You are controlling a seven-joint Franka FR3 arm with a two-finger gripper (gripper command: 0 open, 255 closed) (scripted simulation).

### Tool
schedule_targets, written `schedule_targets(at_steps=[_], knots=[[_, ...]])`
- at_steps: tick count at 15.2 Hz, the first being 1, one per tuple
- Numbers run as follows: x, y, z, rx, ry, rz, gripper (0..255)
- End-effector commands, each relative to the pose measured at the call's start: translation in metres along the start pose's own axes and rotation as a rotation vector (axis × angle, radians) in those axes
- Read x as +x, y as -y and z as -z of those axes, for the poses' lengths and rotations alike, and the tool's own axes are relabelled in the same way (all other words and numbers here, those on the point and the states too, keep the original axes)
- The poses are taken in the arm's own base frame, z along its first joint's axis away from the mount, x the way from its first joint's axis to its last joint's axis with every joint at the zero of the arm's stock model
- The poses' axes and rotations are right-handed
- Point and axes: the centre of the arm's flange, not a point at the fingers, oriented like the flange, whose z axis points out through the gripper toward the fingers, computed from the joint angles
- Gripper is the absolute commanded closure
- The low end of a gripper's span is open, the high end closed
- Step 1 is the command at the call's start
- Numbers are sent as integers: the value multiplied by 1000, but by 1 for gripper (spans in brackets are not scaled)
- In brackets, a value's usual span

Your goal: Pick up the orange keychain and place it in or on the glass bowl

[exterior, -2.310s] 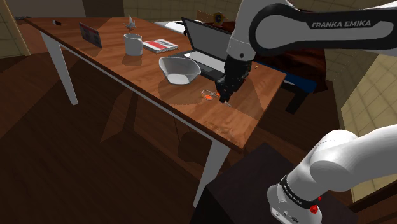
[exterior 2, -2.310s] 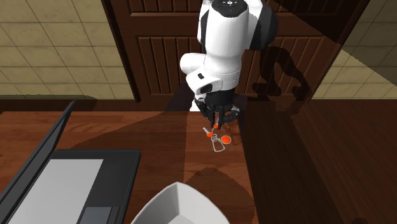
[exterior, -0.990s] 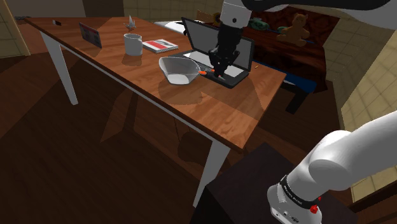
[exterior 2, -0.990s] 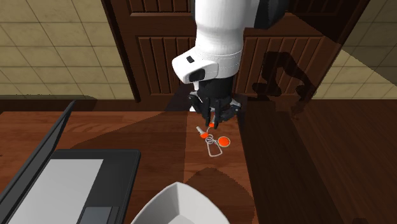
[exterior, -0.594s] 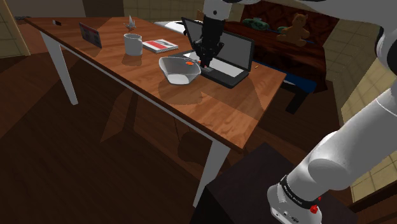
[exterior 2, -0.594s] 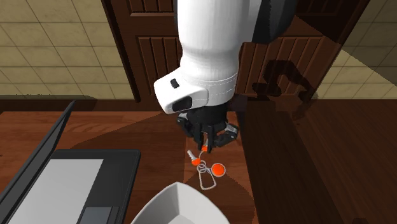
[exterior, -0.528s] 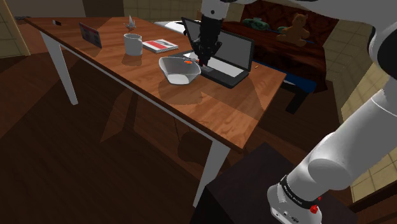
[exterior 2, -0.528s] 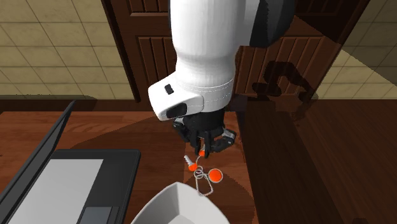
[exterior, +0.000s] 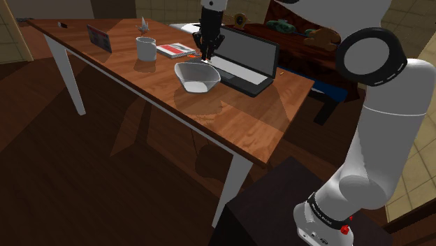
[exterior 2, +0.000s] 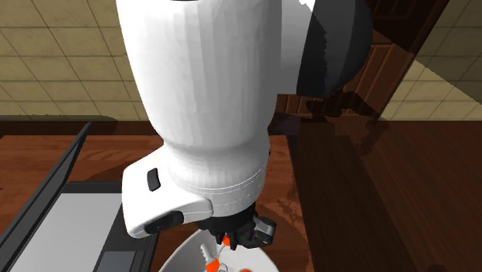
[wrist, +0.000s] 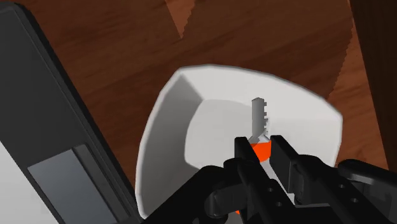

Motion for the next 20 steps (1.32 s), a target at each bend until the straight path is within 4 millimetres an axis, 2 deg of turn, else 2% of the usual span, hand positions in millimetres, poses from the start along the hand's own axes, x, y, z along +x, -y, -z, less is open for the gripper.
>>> schedule_targets(at_steps=[1,14,20], knots=[[18,-3,-8,0,1,-2,255],[18,-3,-76,0,1,-2,255],[18,-3,-80,0,1,-2,255]])
